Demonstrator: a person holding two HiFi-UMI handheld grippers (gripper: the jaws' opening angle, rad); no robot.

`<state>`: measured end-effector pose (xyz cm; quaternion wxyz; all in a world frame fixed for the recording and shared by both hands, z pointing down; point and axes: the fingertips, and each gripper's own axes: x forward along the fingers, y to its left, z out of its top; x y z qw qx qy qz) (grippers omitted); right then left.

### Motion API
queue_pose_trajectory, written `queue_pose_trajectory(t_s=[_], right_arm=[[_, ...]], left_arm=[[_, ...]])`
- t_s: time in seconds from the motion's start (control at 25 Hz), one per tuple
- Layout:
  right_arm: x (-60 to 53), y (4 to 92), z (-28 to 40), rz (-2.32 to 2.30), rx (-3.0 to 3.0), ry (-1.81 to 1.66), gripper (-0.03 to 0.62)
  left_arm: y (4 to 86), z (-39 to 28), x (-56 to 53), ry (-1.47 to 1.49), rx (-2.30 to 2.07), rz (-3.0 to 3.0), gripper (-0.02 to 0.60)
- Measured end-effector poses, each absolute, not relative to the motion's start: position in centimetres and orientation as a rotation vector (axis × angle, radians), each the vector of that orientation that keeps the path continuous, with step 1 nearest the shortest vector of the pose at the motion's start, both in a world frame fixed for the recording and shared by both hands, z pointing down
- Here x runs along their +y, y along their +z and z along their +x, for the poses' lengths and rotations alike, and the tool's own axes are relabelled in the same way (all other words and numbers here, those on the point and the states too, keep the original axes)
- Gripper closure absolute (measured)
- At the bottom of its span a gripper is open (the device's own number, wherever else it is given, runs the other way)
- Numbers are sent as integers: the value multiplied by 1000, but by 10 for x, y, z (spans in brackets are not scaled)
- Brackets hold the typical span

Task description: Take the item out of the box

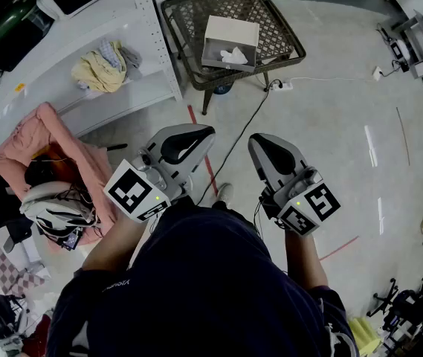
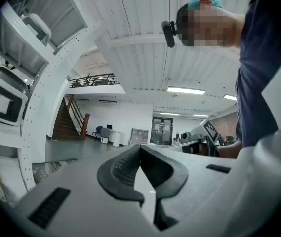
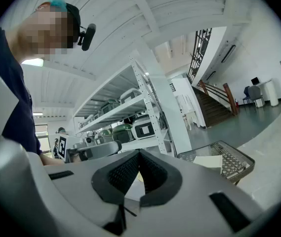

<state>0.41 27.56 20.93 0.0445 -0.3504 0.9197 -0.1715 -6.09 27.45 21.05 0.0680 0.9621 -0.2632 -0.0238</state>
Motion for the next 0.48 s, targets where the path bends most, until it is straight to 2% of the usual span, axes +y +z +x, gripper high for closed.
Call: queue_pose_trajectory(t_s=[0.48], right_arm=[[283,229,48,-1080,2830,-562,569]], left_arm=[[220,-23,283,-37,-829,2891,574]])
